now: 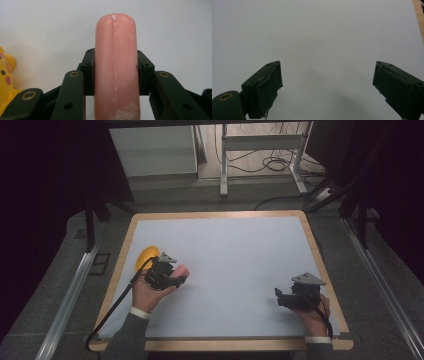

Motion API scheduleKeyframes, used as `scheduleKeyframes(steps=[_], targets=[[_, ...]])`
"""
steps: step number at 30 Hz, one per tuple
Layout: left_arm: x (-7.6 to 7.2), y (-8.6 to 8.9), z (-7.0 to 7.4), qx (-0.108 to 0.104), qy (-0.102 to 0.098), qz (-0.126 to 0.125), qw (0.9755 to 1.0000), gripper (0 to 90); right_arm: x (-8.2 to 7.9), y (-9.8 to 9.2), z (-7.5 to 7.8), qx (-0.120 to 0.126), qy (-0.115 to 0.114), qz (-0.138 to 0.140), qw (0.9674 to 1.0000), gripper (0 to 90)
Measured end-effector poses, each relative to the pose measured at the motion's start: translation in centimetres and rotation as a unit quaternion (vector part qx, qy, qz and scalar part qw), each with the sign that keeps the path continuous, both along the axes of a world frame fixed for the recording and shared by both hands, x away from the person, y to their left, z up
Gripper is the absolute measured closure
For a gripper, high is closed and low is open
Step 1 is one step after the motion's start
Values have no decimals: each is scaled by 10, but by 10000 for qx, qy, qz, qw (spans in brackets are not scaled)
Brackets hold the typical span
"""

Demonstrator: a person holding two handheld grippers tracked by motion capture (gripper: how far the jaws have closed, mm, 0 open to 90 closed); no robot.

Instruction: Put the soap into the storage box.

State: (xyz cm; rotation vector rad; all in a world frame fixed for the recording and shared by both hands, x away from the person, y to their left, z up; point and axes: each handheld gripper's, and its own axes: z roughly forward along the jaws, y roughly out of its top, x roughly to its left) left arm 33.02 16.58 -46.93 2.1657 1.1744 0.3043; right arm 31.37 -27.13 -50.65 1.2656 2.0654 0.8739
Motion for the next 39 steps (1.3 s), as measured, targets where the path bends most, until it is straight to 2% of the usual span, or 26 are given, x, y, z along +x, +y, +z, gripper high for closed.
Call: scheduleKeyframes(steps=[24,39], targets=[[4,24,13,-36,-155,260,9995,600,1,0,-1,-14,33,-3,10000,84],[6,36,18,-98,-177,362,9991,600,0,0,-1,-11,18,-8,10000,84]])
